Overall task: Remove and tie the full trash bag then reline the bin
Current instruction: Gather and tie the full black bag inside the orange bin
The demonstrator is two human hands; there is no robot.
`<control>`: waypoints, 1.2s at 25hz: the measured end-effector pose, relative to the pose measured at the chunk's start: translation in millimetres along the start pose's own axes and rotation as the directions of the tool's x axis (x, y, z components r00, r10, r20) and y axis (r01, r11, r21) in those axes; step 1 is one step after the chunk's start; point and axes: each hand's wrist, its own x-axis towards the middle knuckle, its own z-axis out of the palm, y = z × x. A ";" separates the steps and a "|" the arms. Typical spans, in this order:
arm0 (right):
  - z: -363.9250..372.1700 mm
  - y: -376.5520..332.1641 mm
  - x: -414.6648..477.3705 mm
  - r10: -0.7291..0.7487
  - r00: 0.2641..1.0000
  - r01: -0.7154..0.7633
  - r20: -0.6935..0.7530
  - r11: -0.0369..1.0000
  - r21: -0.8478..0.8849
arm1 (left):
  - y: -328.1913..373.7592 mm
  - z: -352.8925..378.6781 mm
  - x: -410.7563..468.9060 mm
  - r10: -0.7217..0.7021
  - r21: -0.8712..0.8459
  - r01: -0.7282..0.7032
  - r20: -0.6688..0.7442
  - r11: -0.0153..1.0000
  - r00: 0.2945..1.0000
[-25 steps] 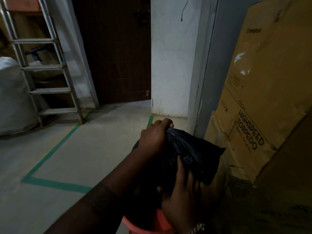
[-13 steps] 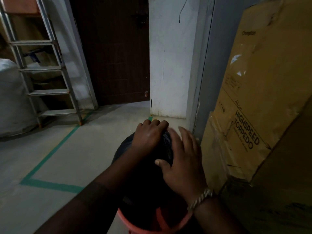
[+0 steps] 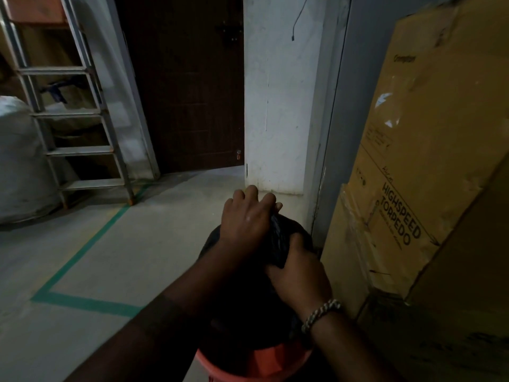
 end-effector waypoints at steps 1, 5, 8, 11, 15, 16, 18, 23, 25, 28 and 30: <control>5.8 -4.7 -8.1 0.004 0.999 -0.004 -0.033 1.000 0.001 | 2.3 -0.6 0.3 -0.012 0.000 0.012 -0.003 1.000 1.000; 16.2 -20.5 -29.6 -0.062 0.997 0.062 -0.036 0.998 -0.003 | 10.7 -9.7 -3.4 -0.043 -0.024 0.047 0.119 0.999 0.992; 9.5 -17.0 -34.7 -0.214 0.974 0.200 -0.072 0.966 -0.162 | 8.1 -14.6 -4.1 -0.038 -0.063 0.050 0.179 0.997 0.983; 2.3 -4.8 -20.8 -0.324 0.931 0.255 -0.165 0.906 -0.339 | 6.1 -21.0 -7.5 -0.031 -0.133 0.053 0.162 0.990 0.986; -7.5 -1.1 -5.6 -0.329 0.941 0.290 -0.085 0.908 -0.304 | 6.8 -27.4 -5.0 -0.012 -0.238 0.044 0.133 0.970 0.991; -6.6 -0.9 -5.9 -0.340 0.934 0.289 -0.114 0.901 -0.323 | 8.0 -29.6 -3.3 -0.018 -0.292 0.055 0.130 0.955 0.991; -6.7 -5.1 -11.9 -0.351 0.922 0.288 -0.162 0.903 -0.318 | 9.7 -33.4 0.7 -0.061 -0.425 0.115 0.138 0.898 0.989; -35.3 -16.4 -26.0 -0.309 0.948 0.313 -0.070 0.876 0.367 | -4.6 -43.0 7.1 -0.060 -0.625 0.223 0.270 0.748 0.961; -40.4 -10.8 -14.6 -0.257 0.940 0.322 -0.224 0.884 0.339 | -11.1 -47.1 4.6 0.073 -0.606 0.110 0.268 0.788 0.961; -38.1 -3.5 9.4 -0.257 0.956 0.275 -0.138 0.952 0.134 | -13.1 -55.7 -0.2 0.241 -0.608 -0.055 0.229 0.792 0.943; -41.4 -2.6 18.6 -0.259 0.965 0.245 0.031 0.940 0.236 | -15.2 -58.3 -2.0 0.264 -0.604 -0.099 0.190 0.790 0.946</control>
